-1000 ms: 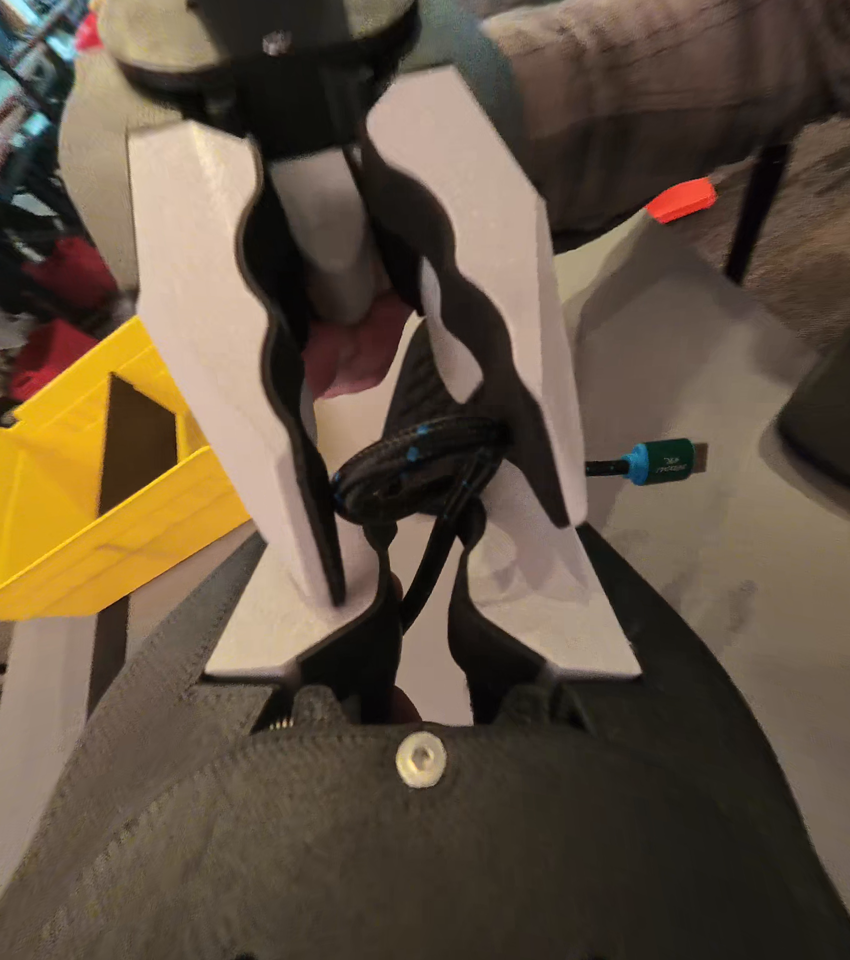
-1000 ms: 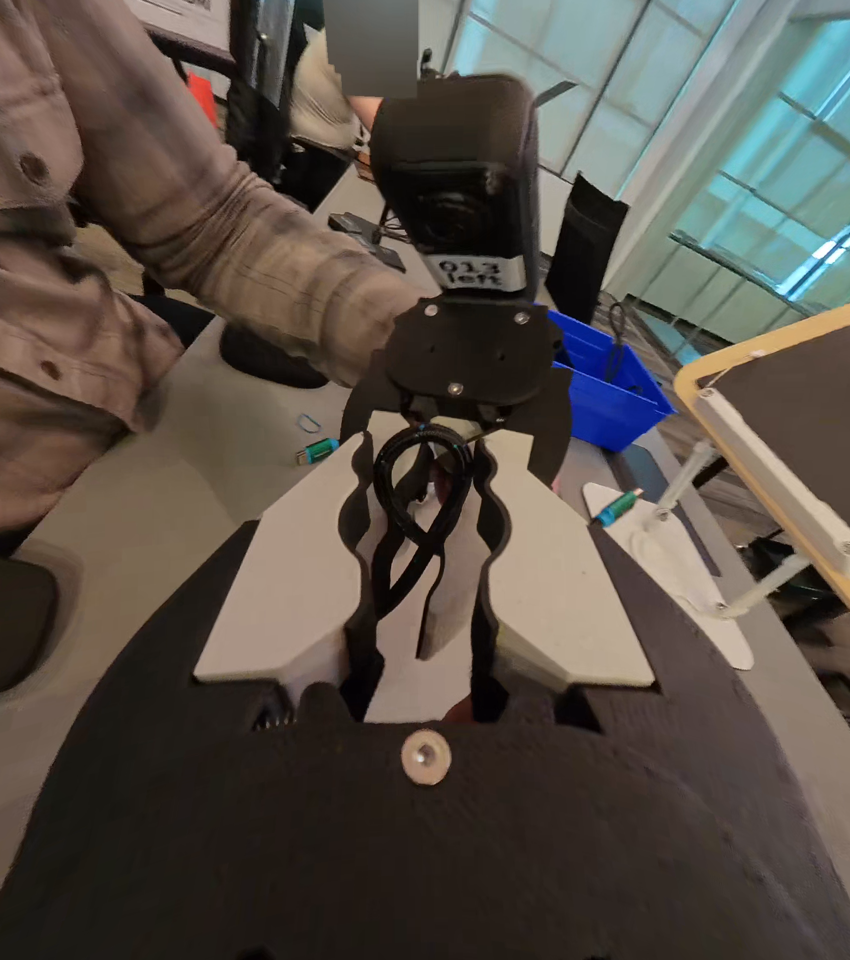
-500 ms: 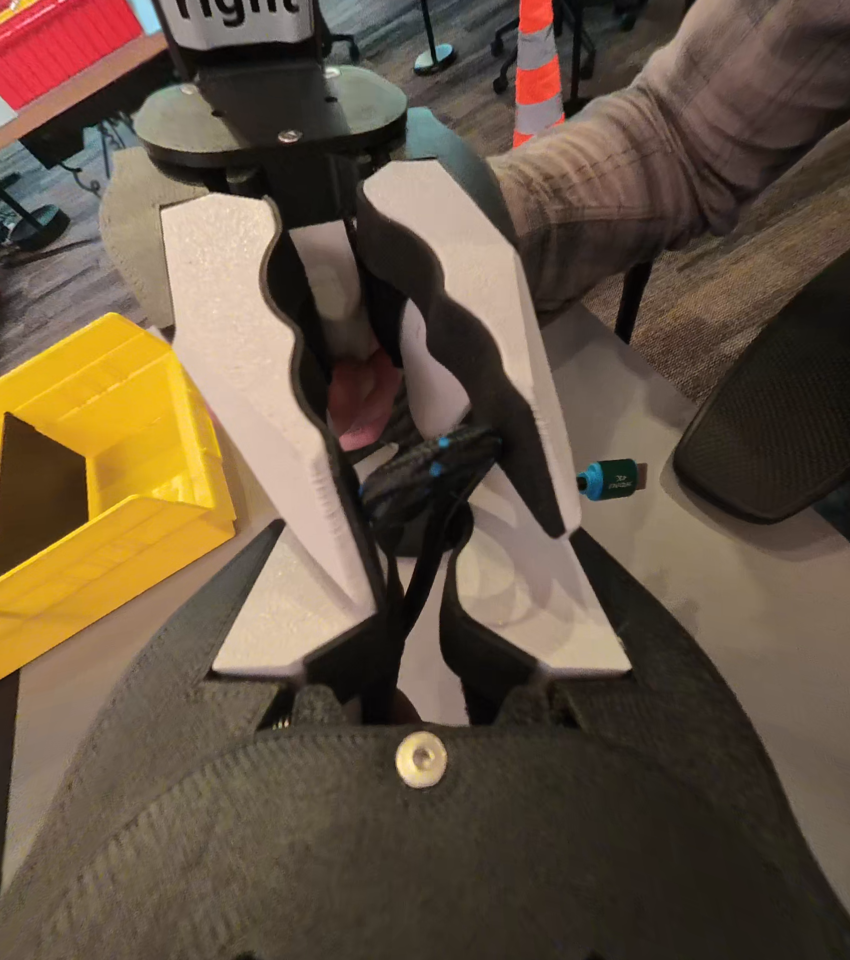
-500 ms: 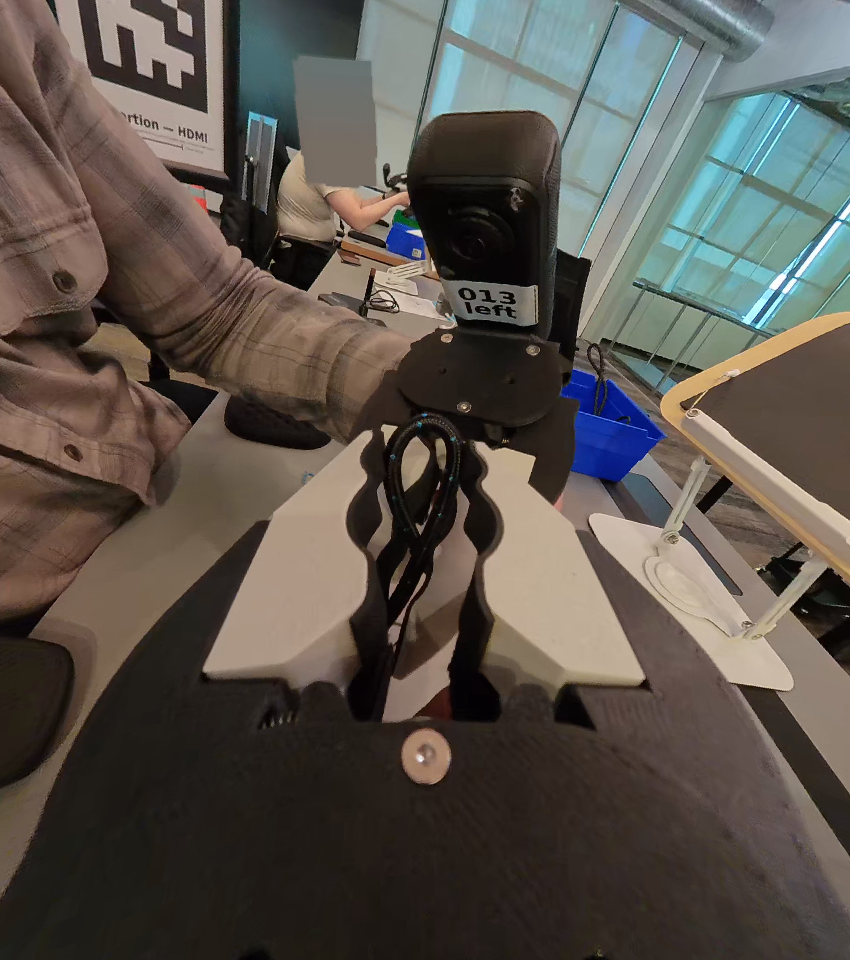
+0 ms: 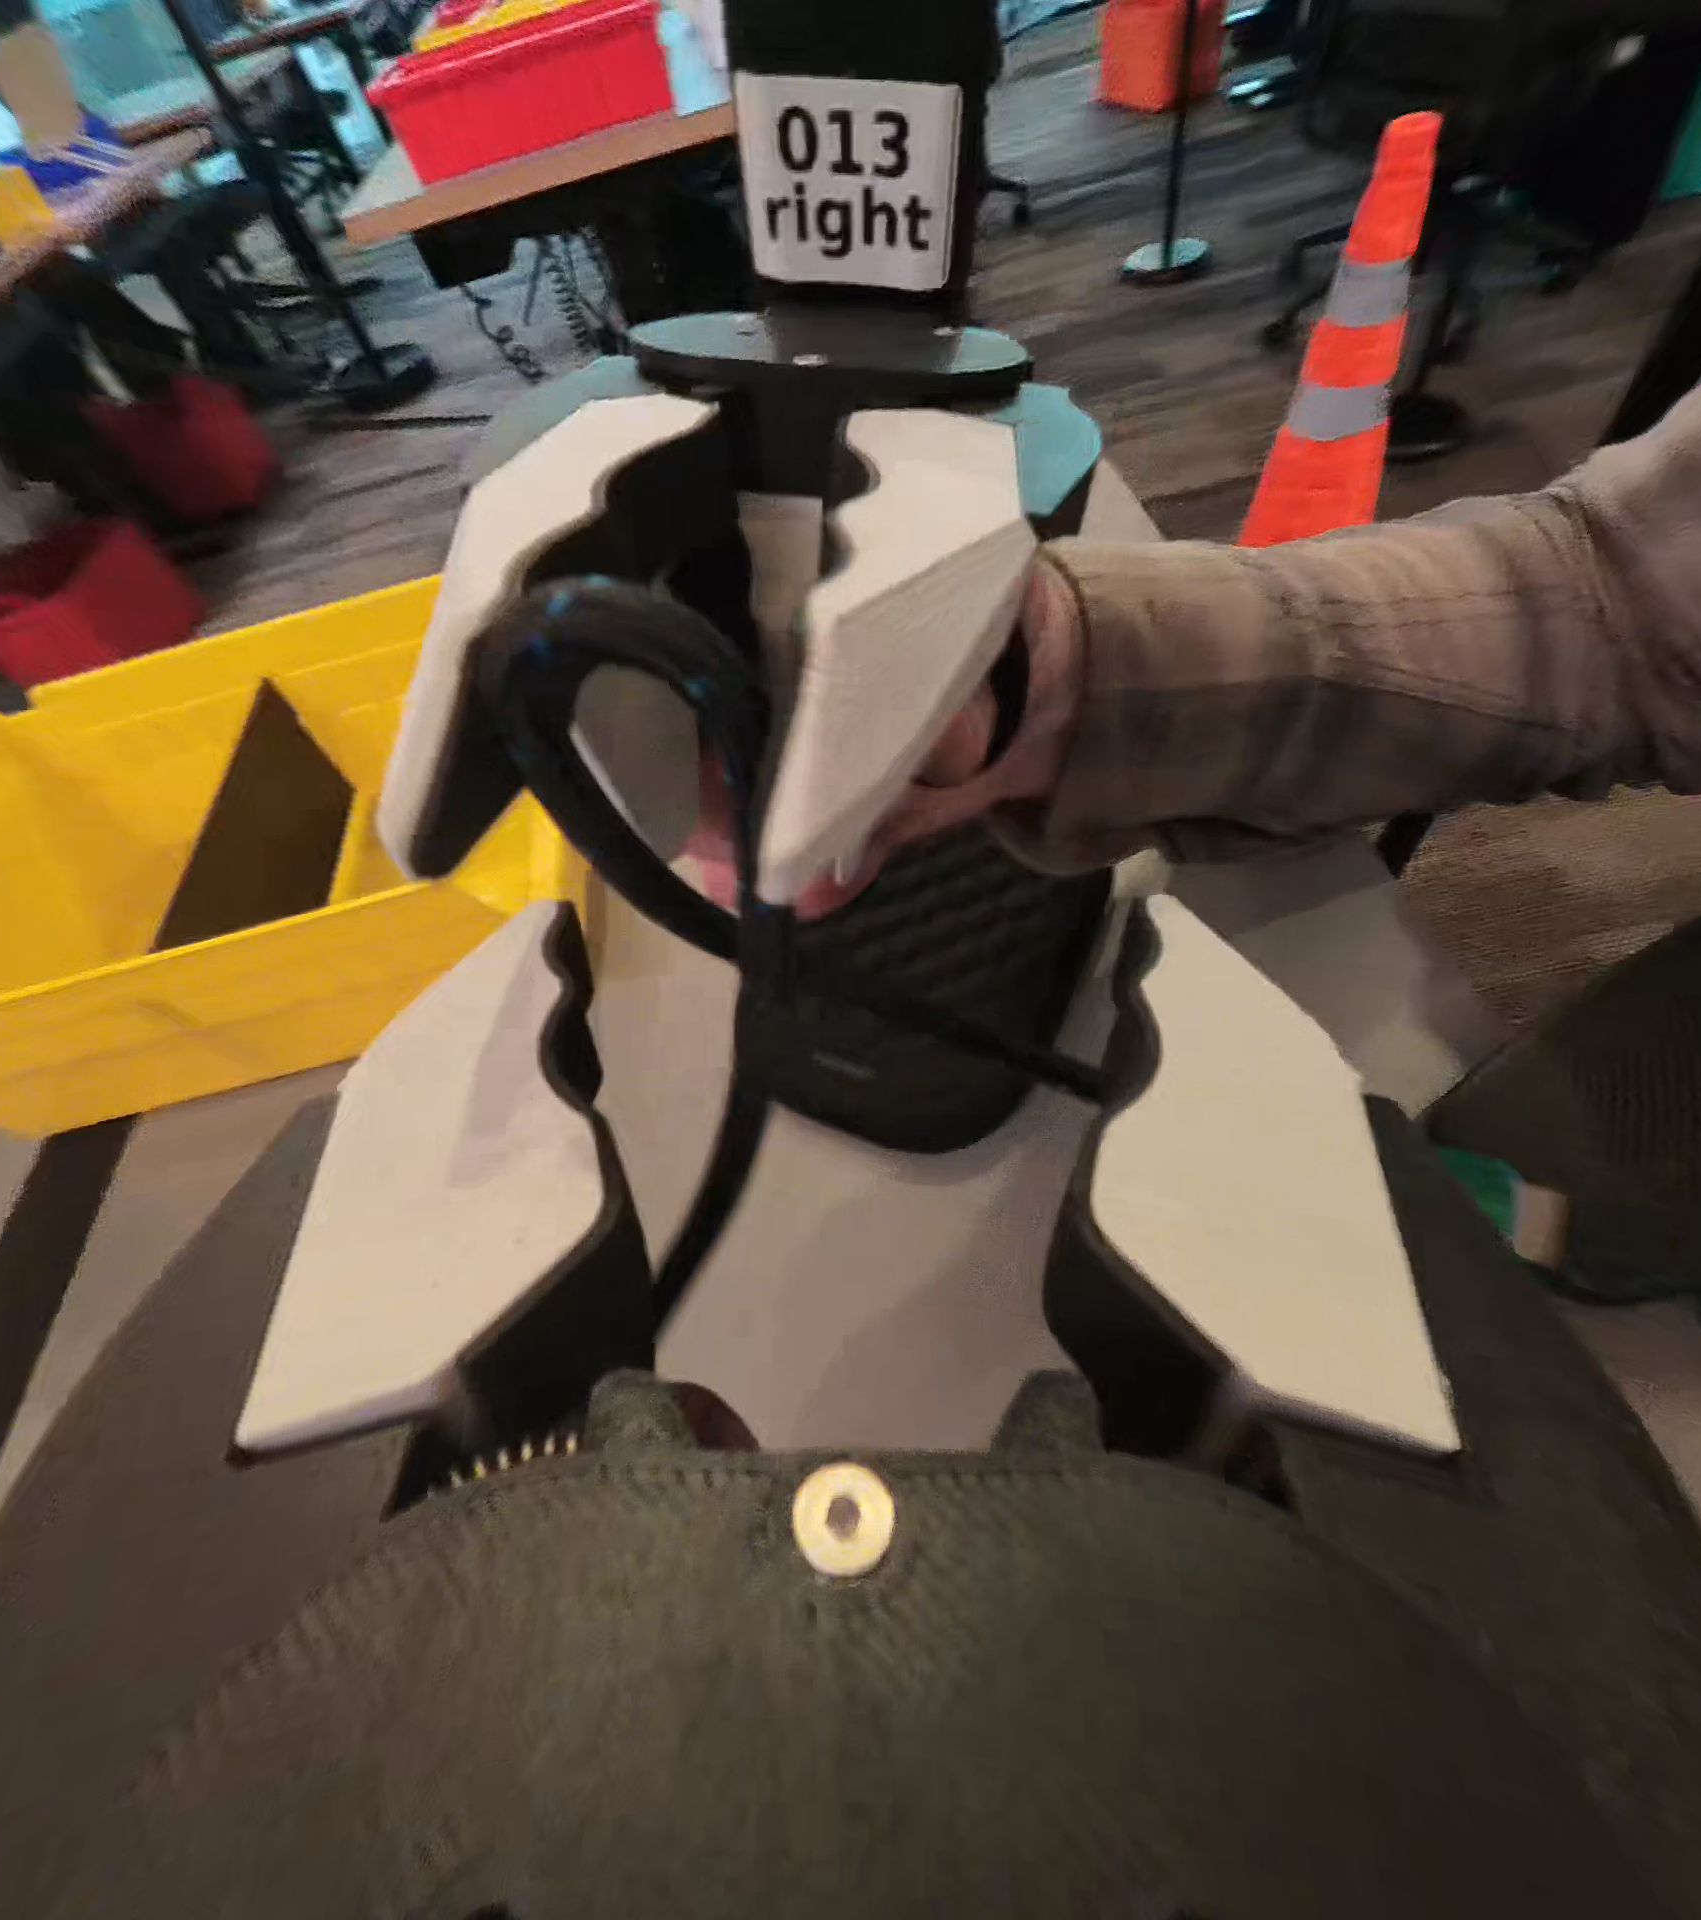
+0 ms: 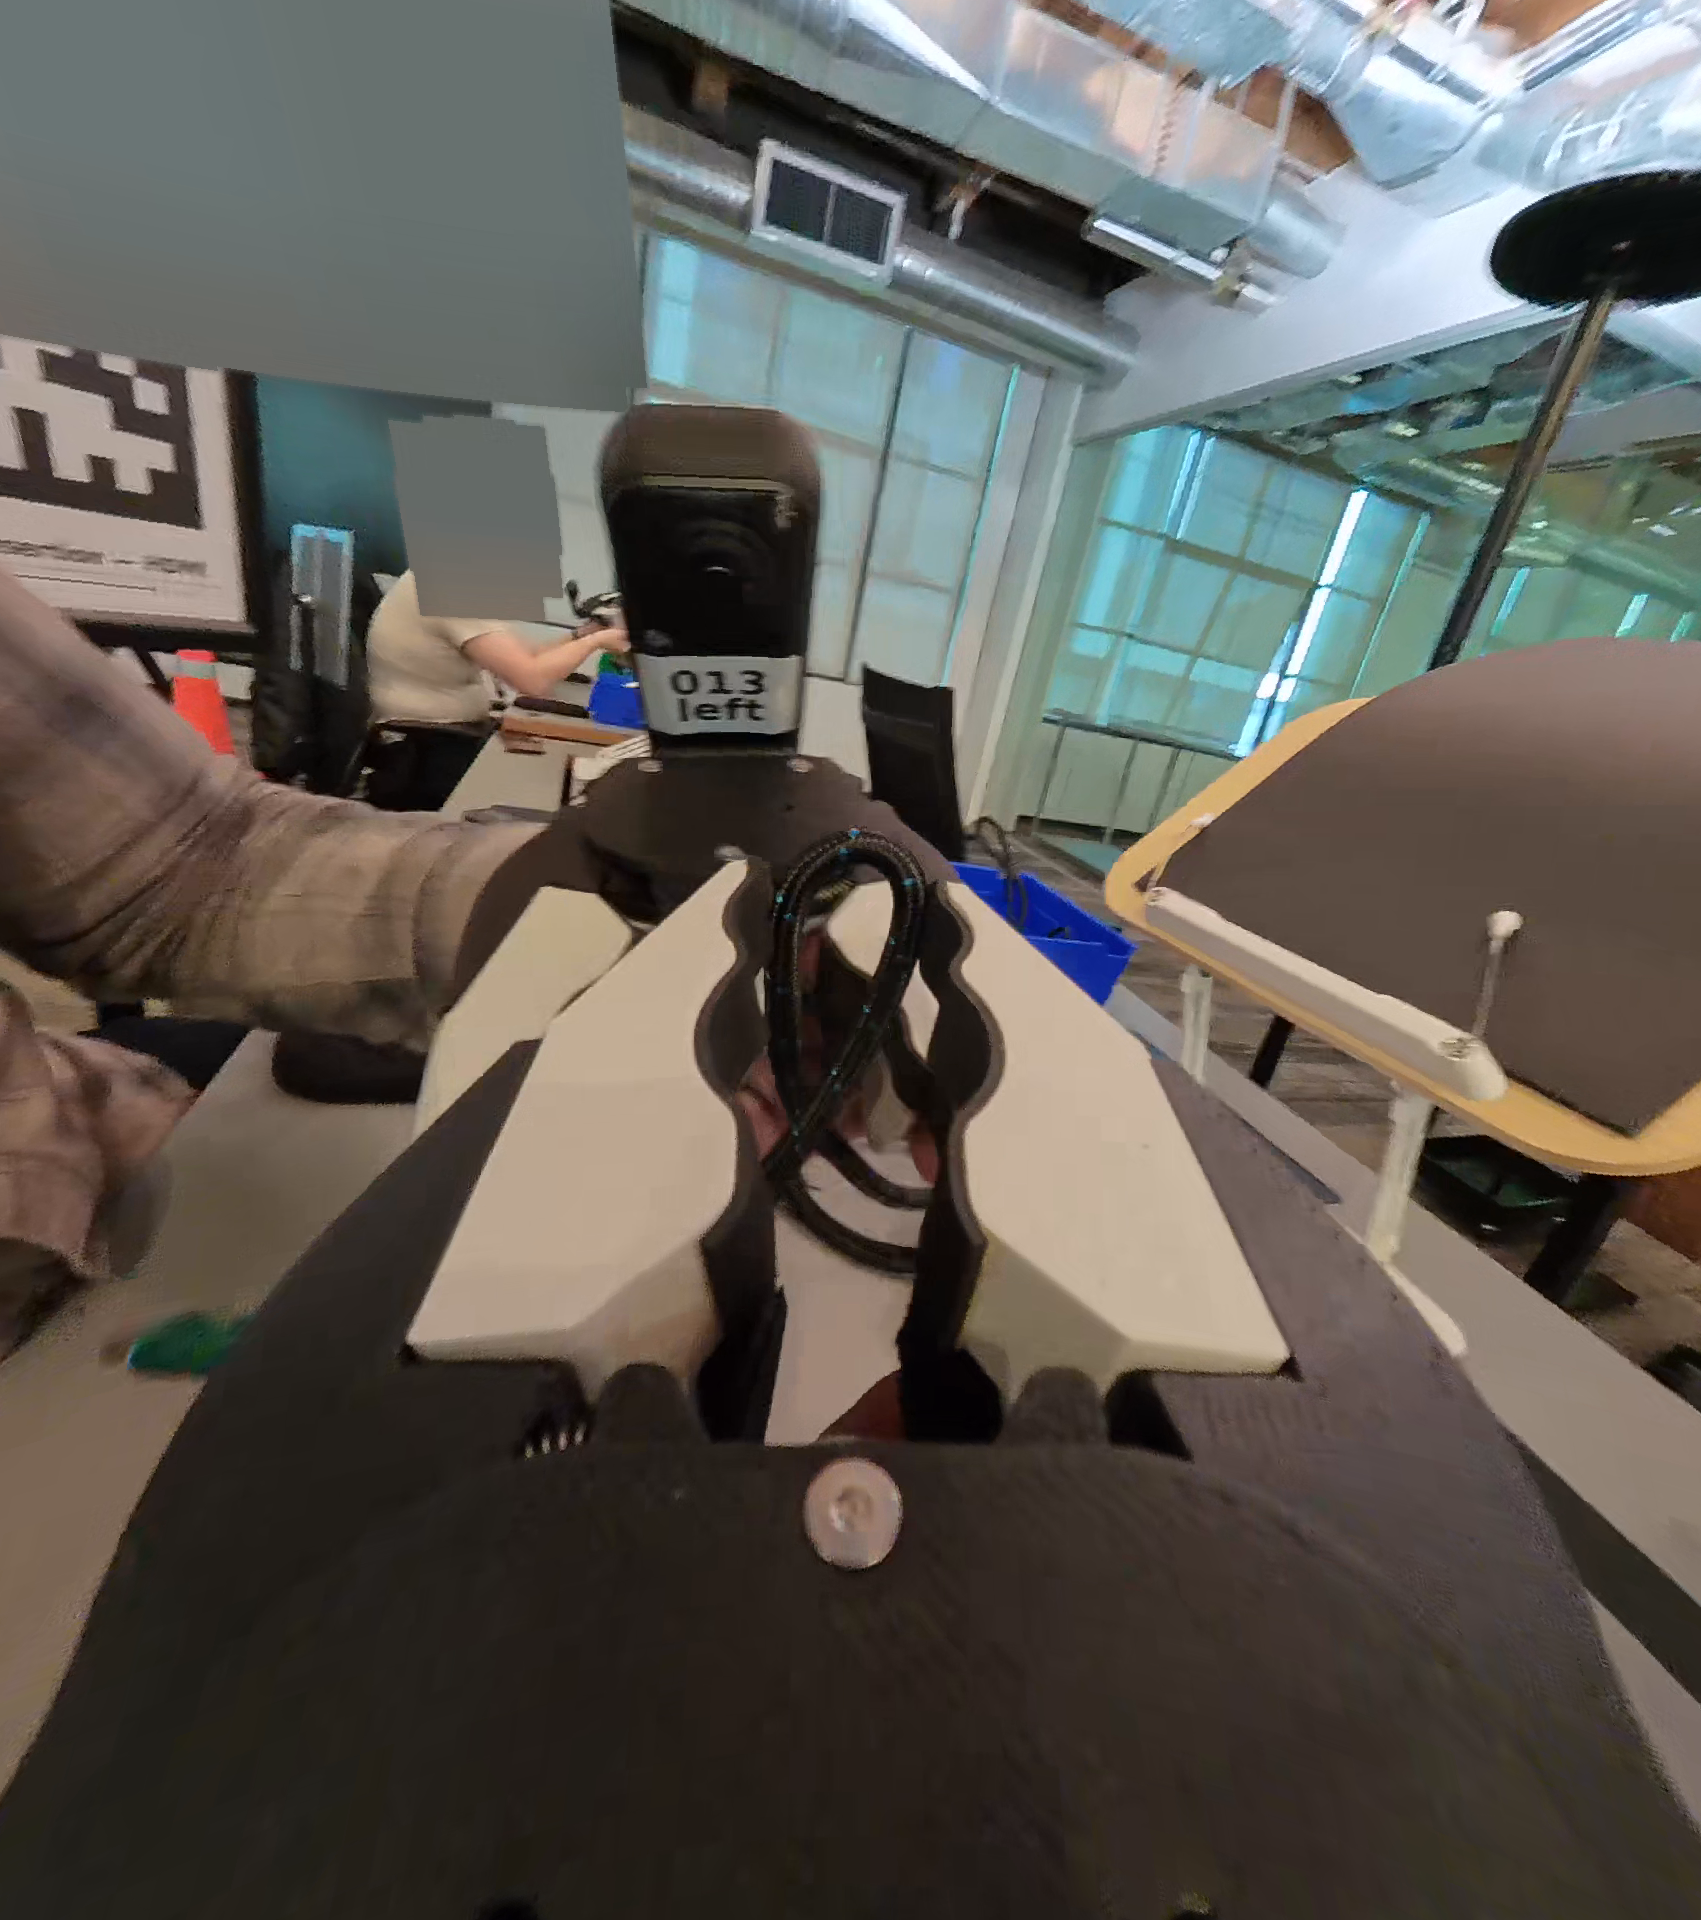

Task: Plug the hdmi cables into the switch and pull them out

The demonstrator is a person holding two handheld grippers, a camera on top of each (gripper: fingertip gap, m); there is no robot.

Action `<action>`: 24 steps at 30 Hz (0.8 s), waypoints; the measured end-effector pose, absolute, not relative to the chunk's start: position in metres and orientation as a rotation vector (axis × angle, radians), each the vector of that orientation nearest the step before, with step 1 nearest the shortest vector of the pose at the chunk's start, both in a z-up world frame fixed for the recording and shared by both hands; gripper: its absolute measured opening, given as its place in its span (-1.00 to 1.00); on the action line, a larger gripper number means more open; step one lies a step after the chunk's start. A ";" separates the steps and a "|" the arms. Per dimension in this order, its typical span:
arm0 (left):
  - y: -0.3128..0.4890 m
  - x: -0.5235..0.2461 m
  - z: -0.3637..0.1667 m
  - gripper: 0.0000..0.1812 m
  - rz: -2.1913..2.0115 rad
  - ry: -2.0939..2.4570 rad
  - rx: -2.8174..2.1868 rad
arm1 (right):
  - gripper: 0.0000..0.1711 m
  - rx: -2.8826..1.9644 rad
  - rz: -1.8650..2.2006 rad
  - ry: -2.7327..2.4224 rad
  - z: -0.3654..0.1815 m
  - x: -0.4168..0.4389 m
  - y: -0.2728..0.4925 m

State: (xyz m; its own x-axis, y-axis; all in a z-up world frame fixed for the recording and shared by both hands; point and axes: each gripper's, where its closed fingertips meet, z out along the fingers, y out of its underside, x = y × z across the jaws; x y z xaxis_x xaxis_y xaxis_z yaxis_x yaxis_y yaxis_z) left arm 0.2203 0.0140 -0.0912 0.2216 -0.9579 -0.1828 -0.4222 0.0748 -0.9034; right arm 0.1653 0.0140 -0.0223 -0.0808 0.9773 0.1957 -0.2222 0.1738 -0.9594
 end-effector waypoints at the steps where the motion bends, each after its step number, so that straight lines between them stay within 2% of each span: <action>1: 0.014 0.217 -0.088 0.07 -0.680 1.347 -1.518 | -0.71 -0.866 1.226 -1.192 -0.020 0.166 0.017; 2: 0.021 0.213 -0.086 0.06 -0.638 1.304 -1.538 | -0.72 -0.869 1.212 -1.185 -0.019 0.165 0.019; 6: 0.048 0.205 -0.103 0.32 -0.350 1.205 -1.659 | -0.72 -0.891 1.164 -1.121 -0.011 0.161 0.025; 8: 0.055 0.206 -0.113 0.32 -0.296 1.157 -1.699 | -0.71 -0.900 1.125 -1.097 -0.007 0.158 0.026; 13: 0.062 0.211 -0.113 -0.19 -0.154 1.141 -1.602 | -0.69 -0.895 1.099 -1.078 -0.001 0.152 0.020; 18: 0.072 0.204 -0.094 -0.94 -0.059 1.052 -1.480 | -0.69 -0.892 1.136 -1.052 0.008 0.159 0.019; 24: 0.073 0.196 -0.093 -0.99 -0.126 1.086 -1.525 | -0.66 -0.938 1.175 -1.046 0.012 0.165 0.024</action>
